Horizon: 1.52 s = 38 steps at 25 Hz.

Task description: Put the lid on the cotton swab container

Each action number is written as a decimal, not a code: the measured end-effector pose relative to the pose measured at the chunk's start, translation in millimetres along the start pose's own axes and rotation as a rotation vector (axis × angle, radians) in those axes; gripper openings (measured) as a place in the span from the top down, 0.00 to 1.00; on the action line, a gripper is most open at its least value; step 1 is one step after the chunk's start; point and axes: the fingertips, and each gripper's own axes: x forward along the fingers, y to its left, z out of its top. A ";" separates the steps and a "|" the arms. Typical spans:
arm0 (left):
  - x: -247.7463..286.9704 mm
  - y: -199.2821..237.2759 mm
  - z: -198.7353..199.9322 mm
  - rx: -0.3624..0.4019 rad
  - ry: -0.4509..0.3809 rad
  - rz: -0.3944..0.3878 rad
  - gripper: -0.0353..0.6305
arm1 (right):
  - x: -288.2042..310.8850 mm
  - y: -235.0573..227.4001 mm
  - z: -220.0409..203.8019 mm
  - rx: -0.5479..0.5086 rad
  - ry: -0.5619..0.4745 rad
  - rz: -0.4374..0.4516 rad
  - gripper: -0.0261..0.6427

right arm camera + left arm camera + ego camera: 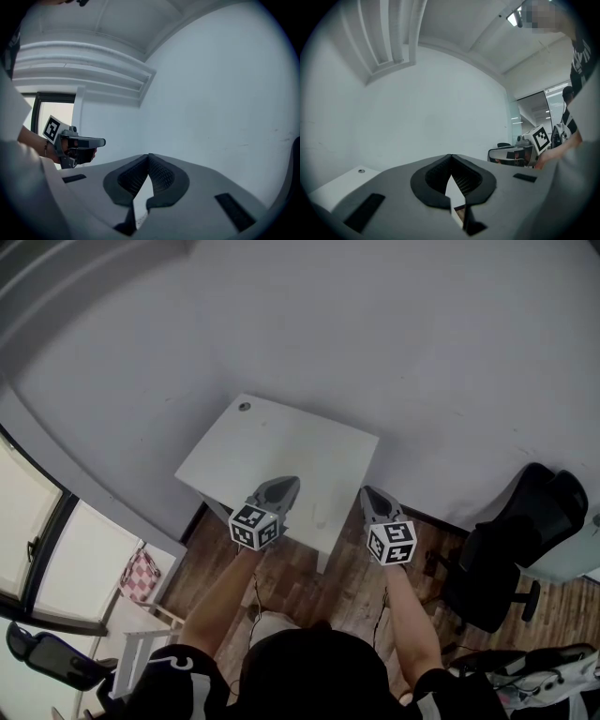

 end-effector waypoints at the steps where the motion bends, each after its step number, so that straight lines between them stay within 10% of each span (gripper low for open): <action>1: 0.1 0.2 0.3 0.001 -0.001 0.002 0.91 | 0.4 0.5 -0.1 0.001 0.001 0.002 0.94; 38: -19.1 -7.2 -6.7 -0.003 0.005 -0.008 0.91 | -4.2 21.2 -0.5 0.007 0.009 0.011 0.94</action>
